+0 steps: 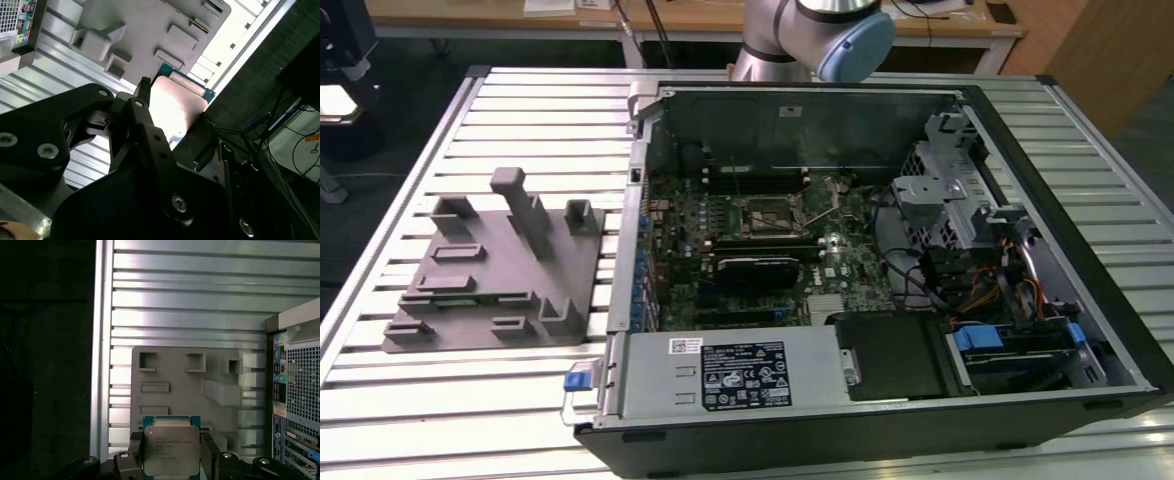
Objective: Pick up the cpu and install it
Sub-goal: 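Pick up the cpu and move it towards the insertion slot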
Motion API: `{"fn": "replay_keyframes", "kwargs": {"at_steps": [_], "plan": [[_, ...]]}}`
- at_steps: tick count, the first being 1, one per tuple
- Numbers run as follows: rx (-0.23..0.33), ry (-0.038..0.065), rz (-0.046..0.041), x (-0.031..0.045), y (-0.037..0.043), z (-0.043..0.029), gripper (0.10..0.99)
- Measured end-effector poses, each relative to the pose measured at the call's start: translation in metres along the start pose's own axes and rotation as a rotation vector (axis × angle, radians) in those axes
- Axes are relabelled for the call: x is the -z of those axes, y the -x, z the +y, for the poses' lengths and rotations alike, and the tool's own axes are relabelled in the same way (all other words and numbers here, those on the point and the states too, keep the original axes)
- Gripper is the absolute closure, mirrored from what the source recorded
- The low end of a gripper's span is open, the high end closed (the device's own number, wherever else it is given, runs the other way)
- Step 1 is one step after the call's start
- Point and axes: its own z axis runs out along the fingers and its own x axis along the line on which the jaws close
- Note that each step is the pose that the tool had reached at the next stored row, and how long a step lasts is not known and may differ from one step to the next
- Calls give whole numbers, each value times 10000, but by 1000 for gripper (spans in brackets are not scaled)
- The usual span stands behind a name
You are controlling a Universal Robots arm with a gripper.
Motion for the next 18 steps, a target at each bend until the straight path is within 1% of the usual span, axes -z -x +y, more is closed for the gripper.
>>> {"fn": "replay_keyframes", "kwargs": {"at_steps": [11,18], "plan": [[0,0,0,-8,286,-2,545],[0,0,0,-14,489,-3,545]]}}
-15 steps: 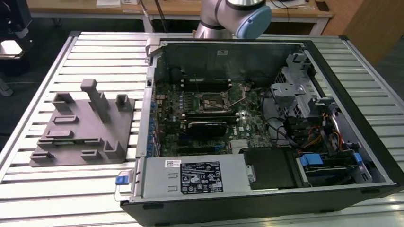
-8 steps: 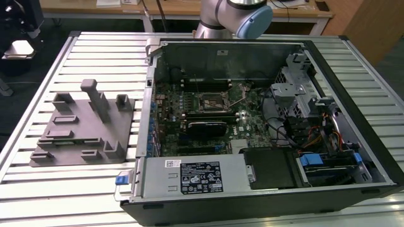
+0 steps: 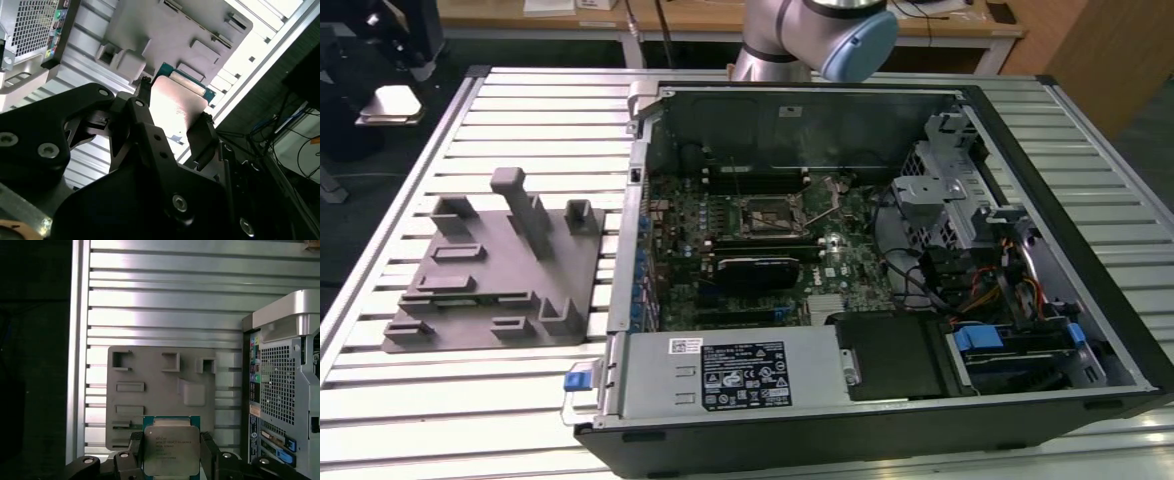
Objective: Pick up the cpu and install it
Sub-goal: 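Pick up the cpu and move it towards the insertion slot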
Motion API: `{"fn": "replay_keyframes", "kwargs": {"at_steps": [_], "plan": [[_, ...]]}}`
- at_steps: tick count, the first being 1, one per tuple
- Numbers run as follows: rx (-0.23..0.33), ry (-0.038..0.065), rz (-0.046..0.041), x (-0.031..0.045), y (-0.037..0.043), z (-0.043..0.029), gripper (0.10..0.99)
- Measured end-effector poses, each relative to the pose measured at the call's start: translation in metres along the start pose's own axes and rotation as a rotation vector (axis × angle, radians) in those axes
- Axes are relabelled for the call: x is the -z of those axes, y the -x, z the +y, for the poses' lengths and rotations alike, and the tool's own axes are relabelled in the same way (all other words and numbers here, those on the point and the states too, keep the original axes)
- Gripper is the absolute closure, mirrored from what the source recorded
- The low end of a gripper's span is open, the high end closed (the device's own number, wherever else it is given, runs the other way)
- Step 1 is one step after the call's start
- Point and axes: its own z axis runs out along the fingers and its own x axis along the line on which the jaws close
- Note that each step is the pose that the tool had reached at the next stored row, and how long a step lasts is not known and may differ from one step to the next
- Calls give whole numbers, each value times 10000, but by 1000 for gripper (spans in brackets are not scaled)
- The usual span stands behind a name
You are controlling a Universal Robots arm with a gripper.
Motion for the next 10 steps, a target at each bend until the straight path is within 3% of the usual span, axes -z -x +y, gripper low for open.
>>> {"fn": "replay_keyframes", "kwargs": {"at_steps": [10], "plan": [[0,0,0,-9,313,-2,545]]}}
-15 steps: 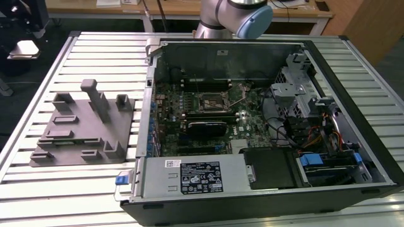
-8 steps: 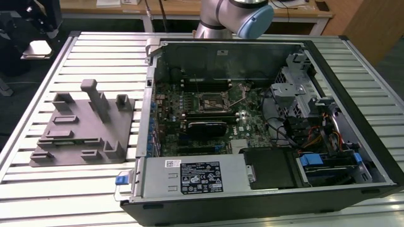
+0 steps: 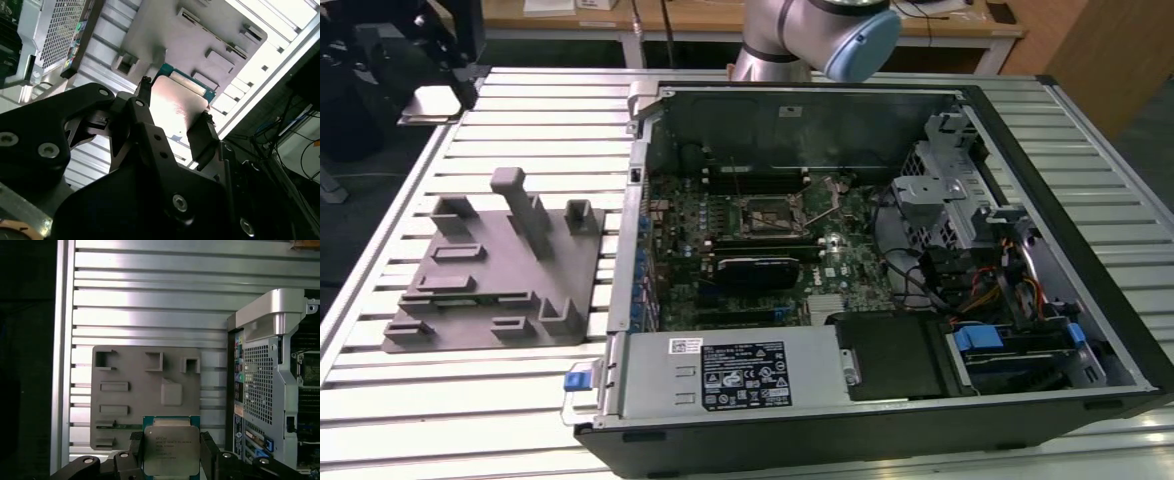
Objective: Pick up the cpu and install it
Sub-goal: 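Pick up the cpu and move it towards the insertion slot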
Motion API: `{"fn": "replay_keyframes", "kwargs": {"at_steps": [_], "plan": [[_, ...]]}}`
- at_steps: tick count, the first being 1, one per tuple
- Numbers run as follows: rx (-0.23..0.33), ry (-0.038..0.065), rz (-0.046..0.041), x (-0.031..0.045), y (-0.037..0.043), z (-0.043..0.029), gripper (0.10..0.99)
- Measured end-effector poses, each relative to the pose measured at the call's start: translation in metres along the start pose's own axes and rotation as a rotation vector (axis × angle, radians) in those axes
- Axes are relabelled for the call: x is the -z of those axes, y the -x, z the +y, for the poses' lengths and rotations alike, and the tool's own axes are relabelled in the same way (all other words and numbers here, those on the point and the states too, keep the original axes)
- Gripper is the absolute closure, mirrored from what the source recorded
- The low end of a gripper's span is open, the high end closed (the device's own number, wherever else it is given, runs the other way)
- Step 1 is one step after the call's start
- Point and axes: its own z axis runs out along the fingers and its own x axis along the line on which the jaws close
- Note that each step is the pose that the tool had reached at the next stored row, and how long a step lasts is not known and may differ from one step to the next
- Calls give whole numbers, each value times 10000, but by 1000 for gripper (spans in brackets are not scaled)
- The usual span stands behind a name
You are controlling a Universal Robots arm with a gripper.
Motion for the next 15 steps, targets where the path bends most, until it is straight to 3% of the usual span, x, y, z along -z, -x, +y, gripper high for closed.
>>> {"fn": "replay_keyframes", "kwargs": {"at_steps": [15], "plan": [[0,-1,1,-14,495,-3,545]]}}
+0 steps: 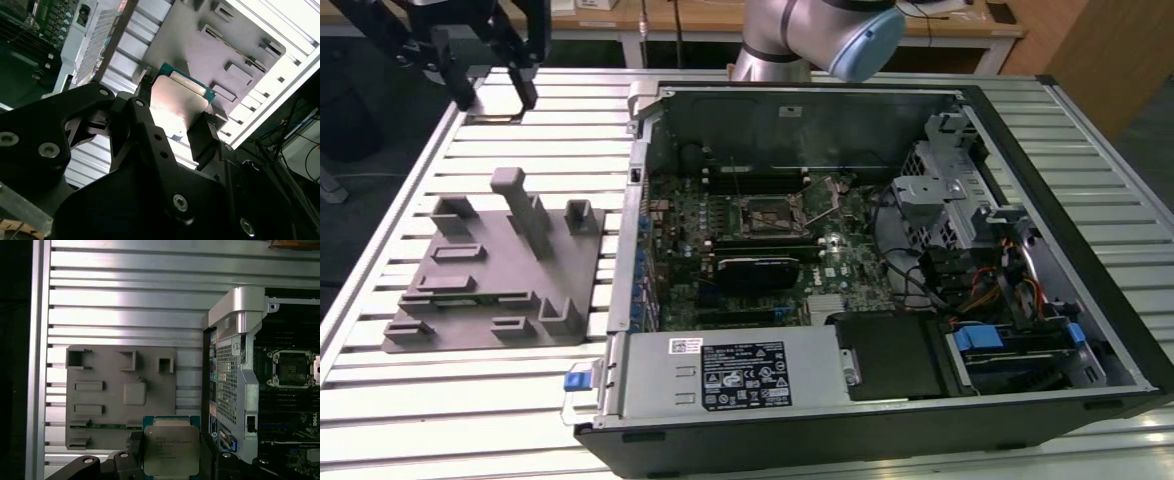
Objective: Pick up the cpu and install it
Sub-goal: 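Pick up the cpu and move it towards the insertion slot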
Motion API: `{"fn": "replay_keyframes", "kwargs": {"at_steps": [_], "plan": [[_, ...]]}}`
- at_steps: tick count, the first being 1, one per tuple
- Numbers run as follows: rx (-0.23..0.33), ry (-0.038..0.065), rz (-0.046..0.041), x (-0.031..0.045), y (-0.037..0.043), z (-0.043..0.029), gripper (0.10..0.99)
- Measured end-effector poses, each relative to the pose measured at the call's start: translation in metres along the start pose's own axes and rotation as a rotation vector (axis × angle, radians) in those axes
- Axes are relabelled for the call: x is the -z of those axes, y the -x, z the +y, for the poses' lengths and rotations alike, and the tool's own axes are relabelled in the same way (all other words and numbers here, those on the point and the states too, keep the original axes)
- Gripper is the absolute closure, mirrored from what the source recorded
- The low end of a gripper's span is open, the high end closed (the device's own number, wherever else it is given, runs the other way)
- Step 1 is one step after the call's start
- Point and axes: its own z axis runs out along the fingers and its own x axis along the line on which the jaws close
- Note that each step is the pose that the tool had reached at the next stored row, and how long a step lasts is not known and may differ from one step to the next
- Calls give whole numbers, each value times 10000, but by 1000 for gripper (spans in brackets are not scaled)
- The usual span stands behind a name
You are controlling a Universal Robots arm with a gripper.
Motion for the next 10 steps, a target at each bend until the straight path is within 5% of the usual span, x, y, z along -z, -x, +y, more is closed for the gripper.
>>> {"fn": "replay_keyframes", "kwargs": {"at_steps": [10], "plan": [[-1,0,-1,-11,359,-2,545]]}}
